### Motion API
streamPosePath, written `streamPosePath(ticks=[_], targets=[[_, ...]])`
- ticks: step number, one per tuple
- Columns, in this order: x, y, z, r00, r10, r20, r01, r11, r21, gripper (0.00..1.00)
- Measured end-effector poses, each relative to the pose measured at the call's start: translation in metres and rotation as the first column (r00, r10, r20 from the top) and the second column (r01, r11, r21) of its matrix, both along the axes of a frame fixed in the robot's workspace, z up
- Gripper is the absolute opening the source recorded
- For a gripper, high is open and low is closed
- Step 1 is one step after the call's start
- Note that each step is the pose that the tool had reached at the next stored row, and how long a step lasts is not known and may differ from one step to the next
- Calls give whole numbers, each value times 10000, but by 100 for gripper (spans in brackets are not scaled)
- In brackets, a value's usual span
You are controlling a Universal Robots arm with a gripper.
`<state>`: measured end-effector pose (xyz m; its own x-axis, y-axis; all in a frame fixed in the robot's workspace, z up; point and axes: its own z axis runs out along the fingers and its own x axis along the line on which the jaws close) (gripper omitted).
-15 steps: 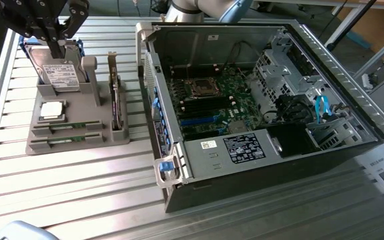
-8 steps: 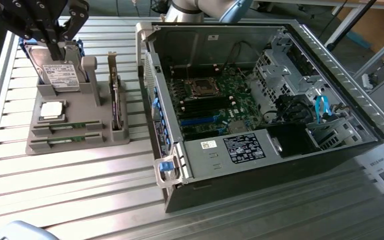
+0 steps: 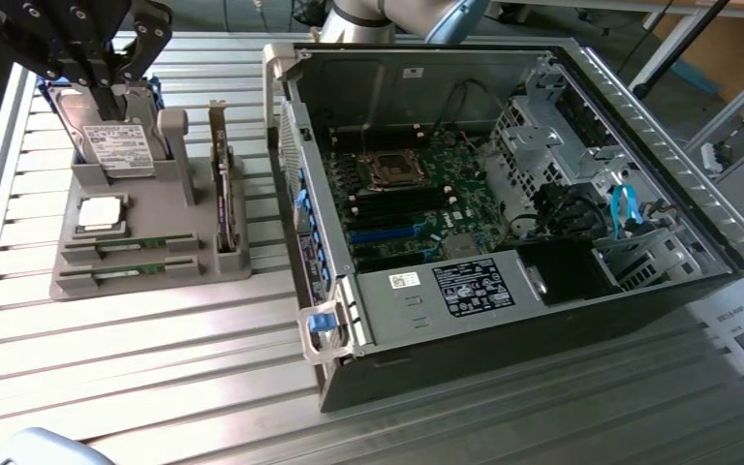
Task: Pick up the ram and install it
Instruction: 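Pick up the ram and move it above insertion slot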
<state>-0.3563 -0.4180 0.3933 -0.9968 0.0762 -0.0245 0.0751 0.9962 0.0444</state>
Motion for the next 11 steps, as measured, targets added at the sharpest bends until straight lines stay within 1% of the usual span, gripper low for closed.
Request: streamPosePath(ticks=[11], targets=[[0,0,0,10000,37,0,-37,10000,0,10]])
